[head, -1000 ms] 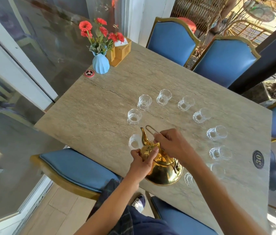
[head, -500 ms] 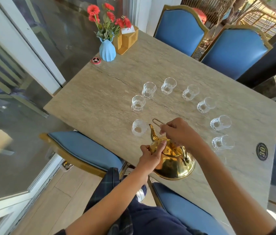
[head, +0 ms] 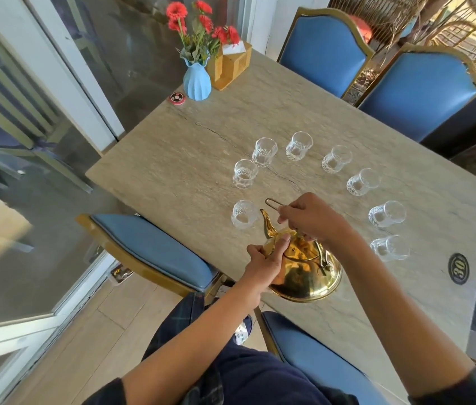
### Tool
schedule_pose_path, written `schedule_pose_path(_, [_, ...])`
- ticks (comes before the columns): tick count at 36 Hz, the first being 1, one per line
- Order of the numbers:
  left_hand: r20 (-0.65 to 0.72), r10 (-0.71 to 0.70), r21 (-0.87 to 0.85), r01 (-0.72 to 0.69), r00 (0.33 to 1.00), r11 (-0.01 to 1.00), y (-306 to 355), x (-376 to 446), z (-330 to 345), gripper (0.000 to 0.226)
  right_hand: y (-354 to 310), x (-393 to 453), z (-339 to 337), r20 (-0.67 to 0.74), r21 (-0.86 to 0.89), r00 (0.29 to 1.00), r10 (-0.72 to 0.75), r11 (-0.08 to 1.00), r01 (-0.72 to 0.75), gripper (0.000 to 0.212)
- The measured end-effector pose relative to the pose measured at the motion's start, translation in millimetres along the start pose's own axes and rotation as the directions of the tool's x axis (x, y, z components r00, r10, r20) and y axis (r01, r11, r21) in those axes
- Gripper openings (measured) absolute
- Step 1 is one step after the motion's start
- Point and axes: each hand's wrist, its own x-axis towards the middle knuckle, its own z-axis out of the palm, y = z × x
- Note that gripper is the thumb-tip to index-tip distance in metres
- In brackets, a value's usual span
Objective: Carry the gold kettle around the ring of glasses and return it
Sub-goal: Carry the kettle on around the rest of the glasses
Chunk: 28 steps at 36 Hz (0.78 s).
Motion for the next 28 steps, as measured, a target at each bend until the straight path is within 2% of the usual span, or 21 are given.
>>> schedule_pose_path(7, [-0.019,0.000,-0.029,-0.001,1.000,1.000,-5.7,3.3,-0.7,0.108,2.3,2.9,4.3,0.001,-0.028,1.000,-0.019,0.999,0.020,0.030])
schedule_pose_path(14, [-0.018,0.001,-0.050,-0.002,1.000,0.999,-3.5,0.8,-2.4,0.124,1.3,6.2,5.5,0.026,0.025,1.000,-0.010,1.000,0.010,0.030])
schedule_pose_path(20, [-0.007,-0.021,-0.074,0.021,1.000,0.997,-3.8,3.9,-2.7,0.107,-0.1,9.1,5.2,0.031,0.030,1.000,0.005,1.000,-0.006,0.029])
schedule_pose_path(28, [0.002,-0.016,-0.073,0.016,1.000,0.997,-4.5,5.3,-3.1,0.113,0.4,10.0,5.7,0.030,0.027,1.000,0.007,1.000,-0.008,0.030])
